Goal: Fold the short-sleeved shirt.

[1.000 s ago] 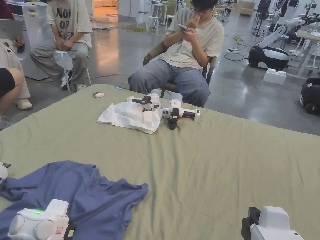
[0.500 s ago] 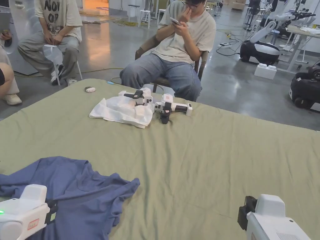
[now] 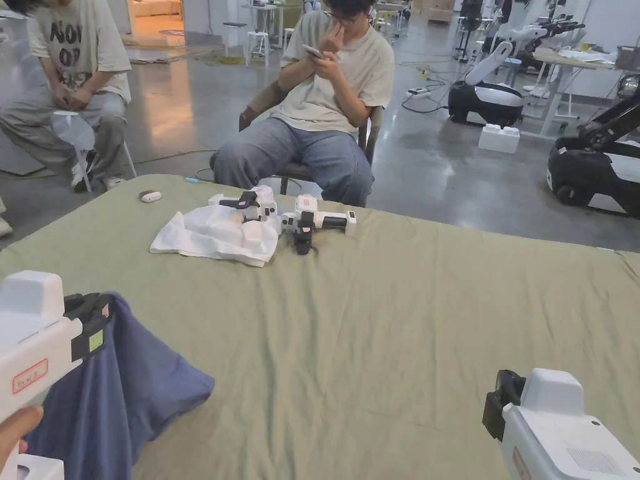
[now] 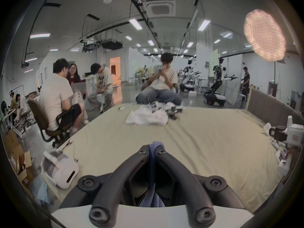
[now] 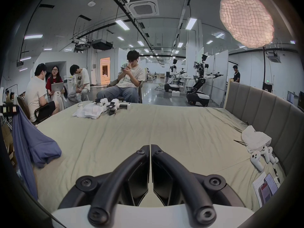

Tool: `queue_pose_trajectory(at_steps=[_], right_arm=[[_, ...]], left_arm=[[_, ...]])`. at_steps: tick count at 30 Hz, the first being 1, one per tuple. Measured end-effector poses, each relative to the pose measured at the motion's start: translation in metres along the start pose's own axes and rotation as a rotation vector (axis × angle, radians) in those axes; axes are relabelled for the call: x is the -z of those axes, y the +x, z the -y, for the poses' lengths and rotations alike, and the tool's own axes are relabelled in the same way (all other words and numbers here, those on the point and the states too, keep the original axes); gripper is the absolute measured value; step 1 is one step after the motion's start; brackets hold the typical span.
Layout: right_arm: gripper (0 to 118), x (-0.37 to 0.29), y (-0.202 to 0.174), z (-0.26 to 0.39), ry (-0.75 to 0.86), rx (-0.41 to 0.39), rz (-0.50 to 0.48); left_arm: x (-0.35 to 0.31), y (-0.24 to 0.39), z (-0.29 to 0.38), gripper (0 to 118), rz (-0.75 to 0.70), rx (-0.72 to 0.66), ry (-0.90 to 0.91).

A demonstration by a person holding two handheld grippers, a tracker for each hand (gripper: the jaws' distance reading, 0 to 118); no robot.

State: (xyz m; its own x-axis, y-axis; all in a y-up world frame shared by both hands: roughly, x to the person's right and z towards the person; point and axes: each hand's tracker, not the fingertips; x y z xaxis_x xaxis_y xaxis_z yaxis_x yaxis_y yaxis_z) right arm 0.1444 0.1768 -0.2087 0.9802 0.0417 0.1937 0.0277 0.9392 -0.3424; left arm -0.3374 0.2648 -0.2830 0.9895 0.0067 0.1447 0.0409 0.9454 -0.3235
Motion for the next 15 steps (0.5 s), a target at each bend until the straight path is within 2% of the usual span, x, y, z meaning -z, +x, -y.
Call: queue_pose_trajectory(at_steps=[8, 15], right_arm=[[0, -0.024, 0.042, -0.006, 0.045, 0.036, 0.06], [0, -0.046, 0.081, -0.001, 0.059, 0.073, 0.129]], left_arm=[[0.006, 0.099, -0.059, 0, 0.238, 0.044, 0.115], [0.034, 0.216, -0.063, 0, 0.463, 0.08, 0.09]])
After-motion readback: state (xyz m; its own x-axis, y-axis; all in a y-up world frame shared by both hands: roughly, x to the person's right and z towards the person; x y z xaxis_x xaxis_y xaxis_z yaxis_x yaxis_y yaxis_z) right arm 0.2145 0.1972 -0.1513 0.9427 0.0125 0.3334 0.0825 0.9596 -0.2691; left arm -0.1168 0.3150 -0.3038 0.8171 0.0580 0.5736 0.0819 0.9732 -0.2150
